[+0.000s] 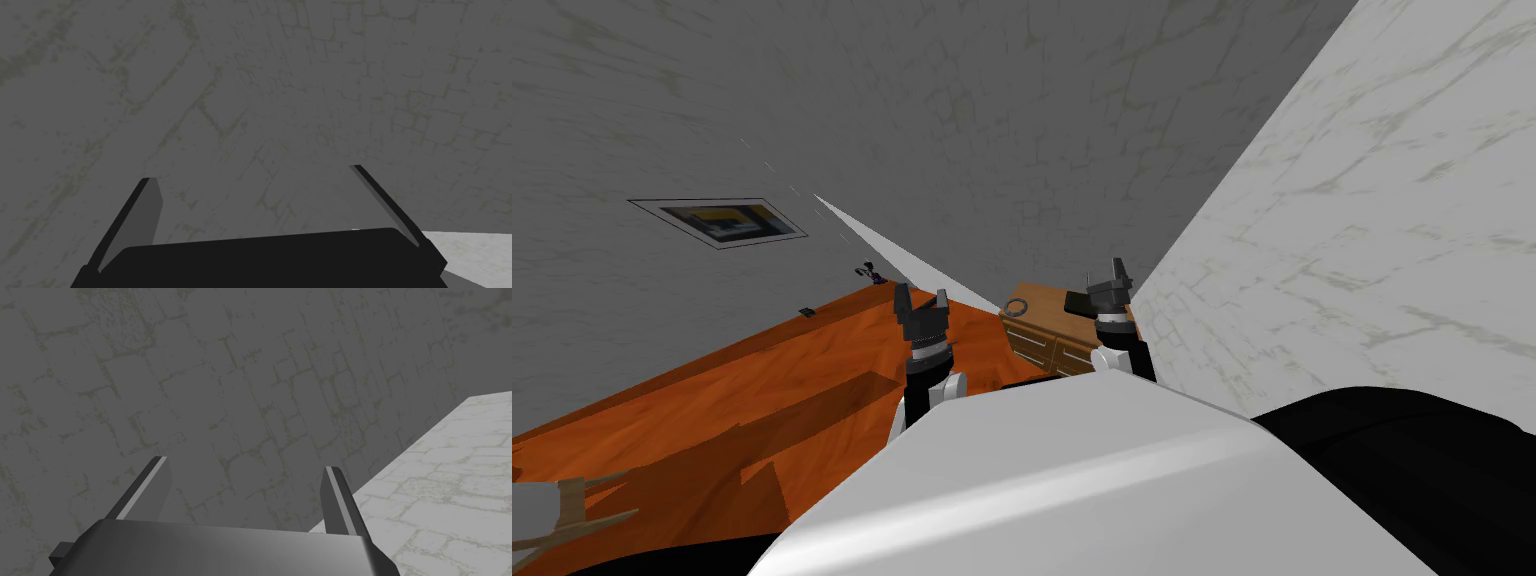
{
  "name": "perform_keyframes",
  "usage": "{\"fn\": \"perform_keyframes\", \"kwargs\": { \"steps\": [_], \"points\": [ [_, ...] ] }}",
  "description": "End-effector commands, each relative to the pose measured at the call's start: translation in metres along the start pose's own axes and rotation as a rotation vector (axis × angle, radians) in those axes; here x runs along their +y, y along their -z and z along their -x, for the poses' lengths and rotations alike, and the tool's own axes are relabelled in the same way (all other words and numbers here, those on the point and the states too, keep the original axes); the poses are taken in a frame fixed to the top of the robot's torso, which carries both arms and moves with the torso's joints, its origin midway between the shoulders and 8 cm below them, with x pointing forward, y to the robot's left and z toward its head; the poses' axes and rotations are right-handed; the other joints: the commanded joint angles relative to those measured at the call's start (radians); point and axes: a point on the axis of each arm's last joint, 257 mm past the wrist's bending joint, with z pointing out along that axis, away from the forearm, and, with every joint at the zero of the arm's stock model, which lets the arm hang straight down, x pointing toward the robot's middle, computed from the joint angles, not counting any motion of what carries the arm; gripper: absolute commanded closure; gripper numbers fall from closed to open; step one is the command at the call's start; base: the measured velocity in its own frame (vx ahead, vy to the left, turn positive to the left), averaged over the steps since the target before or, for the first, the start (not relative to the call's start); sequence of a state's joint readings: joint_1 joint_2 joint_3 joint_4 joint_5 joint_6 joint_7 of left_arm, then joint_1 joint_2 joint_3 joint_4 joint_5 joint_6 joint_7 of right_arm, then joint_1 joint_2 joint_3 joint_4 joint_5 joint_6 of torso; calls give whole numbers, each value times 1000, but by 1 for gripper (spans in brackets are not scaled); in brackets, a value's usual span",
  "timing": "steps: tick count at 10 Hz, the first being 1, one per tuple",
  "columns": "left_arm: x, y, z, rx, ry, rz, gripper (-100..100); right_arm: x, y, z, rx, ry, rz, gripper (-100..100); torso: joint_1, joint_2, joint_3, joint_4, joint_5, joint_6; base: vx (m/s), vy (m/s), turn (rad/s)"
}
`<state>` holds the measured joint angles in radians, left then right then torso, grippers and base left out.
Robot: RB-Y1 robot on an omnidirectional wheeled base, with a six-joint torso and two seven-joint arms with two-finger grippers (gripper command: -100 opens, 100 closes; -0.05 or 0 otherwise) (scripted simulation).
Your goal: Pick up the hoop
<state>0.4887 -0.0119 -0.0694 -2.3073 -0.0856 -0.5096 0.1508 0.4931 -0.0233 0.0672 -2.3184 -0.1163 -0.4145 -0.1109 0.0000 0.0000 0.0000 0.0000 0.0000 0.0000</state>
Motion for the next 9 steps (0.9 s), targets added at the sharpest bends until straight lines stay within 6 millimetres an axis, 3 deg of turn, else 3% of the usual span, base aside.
{"fn": "perform_keyframes", "kwargs": {
  "steps": [1,6,7,9],
  "points": [
    [7,-1,-5,28,7,18,-100,0,0,0,0,0,0,0,0,0,0,0,0,0,-49,59,-28],
    [53,-10,-24,113,93,137,-100,0,0,0,0,0,0,0,8,3,2,1,2,0,-58,107,-89],
    [54,-10,-24,113,93,140,-100,0,0,0,0,0,0,0,8,2,1,0,2,0,-16,93,-42],
    [79,-16,-32,132,149,203,-100,0,0,0,0,0,0,0,6,0,0,0,1,0,-10,97,-97]
  ]
}}
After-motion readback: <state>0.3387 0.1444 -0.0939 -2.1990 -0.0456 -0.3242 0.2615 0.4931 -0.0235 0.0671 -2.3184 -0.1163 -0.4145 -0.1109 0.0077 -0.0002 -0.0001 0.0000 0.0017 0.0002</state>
